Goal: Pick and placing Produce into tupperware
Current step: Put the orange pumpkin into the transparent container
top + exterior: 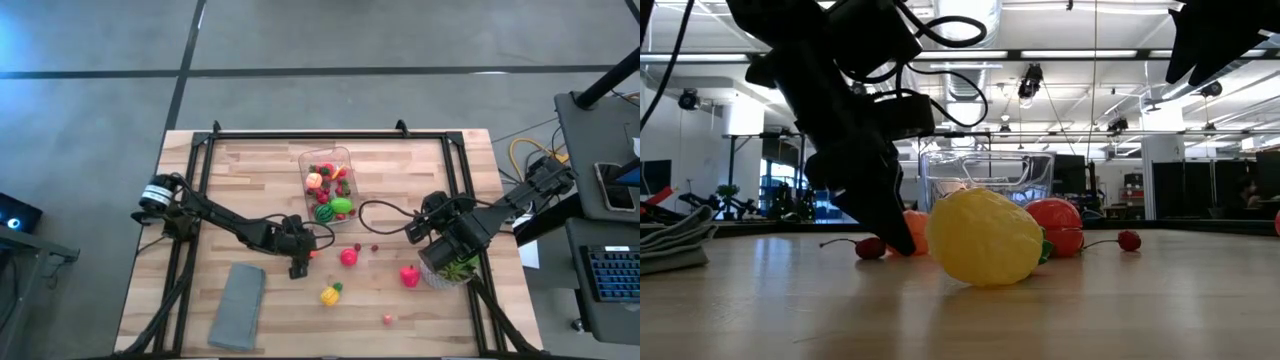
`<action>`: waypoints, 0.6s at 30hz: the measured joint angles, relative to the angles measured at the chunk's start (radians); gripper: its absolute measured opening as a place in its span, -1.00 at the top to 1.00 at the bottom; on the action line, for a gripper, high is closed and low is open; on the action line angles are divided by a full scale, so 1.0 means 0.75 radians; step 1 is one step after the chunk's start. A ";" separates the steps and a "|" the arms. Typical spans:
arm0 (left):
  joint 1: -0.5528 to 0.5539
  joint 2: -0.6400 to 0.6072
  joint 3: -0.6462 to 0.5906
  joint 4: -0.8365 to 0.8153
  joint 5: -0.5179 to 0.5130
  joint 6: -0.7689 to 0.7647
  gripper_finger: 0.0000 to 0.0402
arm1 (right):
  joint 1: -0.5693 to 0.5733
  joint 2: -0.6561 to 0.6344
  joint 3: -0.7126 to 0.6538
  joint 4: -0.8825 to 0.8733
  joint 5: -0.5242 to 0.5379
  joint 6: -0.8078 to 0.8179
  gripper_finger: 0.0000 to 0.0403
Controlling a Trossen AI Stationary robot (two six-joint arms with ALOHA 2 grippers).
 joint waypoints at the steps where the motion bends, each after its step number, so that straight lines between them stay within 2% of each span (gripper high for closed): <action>1: 0.000 -0.002 0.002 0.000 0.000 0.000 -0.12 | 0.000 0.000 0.000 0.000 0.000 0.000 -0.07; 7: 0.000 -0.044 0.054 0.005 -0.010 0.000 -0.13 | 0.000 0.000 0.002 0.000 0.000 0.000 -0.07; 11: 0.000 -0.101 0.087 0.002 -0.091 0.016 -0.15 | 0.000 0.000 0.001 0.001 0.000 0.002 -0.07; 15: 0.000 -0.186 0.140 0.007 -0.207 0.143 -0.15 | 0.000 0.000 0.004 0.000 -0.003 0.001 -0.07; 18: 0.004 -0.228 0.188 0.006 -0.307 0.343 -0.16 | 0.000 0.000 0.011 0.000 -0.004 0.001 -0.07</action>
